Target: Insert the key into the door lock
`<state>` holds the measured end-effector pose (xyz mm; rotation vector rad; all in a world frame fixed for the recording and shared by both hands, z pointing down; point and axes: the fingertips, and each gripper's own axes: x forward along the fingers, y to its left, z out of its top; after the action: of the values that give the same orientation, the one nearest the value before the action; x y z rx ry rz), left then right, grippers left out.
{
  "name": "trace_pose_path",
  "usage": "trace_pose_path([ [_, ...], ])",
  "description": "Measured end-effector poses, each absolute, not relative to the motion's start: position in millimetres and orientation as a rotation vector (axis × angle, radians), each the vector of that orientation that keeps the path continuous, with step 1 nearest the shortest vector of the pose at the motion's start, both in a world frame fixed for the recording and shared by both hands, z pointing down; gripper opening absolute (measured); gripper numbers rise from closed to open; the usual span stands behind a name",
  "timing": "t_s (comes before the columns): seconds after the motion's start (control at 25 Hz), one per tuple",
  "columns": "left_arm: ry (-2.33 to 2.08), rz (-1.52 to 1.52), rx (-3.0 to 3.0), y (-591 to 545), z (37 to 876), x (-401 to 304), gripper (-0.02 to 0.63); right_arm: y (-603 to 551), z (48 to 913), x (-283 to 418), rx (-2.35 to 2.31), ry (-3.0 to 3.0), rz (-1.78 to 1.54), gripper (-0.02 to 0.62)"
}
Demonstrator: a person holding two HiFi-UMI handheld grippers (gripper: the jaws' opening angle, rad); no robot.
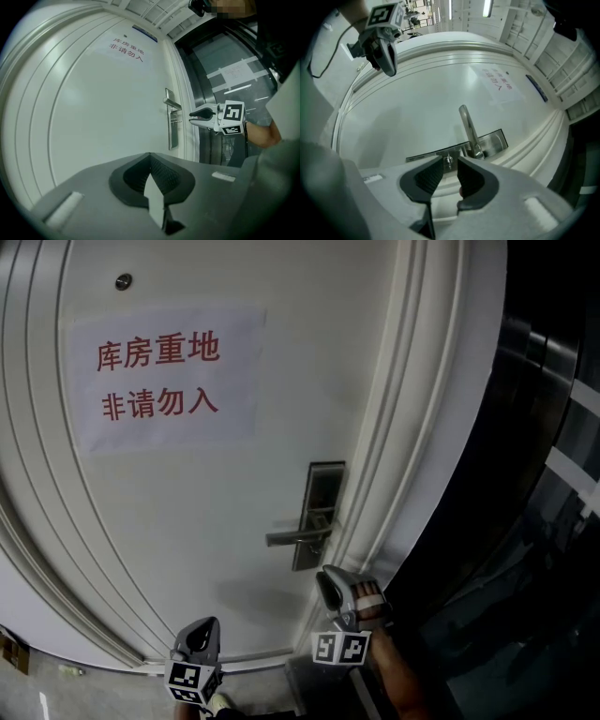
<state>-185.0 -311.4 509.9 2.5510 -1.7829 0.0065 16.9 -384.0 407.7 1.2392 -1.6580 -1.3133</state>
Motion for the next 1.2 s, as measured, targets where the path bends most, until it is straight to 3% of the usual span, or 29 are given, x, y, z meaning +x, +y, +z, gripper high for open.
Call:
trace_pose_path([
  [0.12, -1.770, 0.012, 2.569, -309.0, 507.4, -178.4, 0.002, -369.6, 401.5, 19.1, 1.315, -1.750, -1.315, 0.003],
  [0.8, -1.776, 0.015, 2.584, -297.0, 501.5, -170.5, 0.002, -337.1, 427.4, 39.5, 1.689, -2.682, -0.342, 0.002],
  [1.2, -1.741, 0.022, 2.565, -287.9, 515.4, -164.3, 0.002, -314.7, 463.8, 33.6, 1.685, -2.718, -0.201, 0.002],
])
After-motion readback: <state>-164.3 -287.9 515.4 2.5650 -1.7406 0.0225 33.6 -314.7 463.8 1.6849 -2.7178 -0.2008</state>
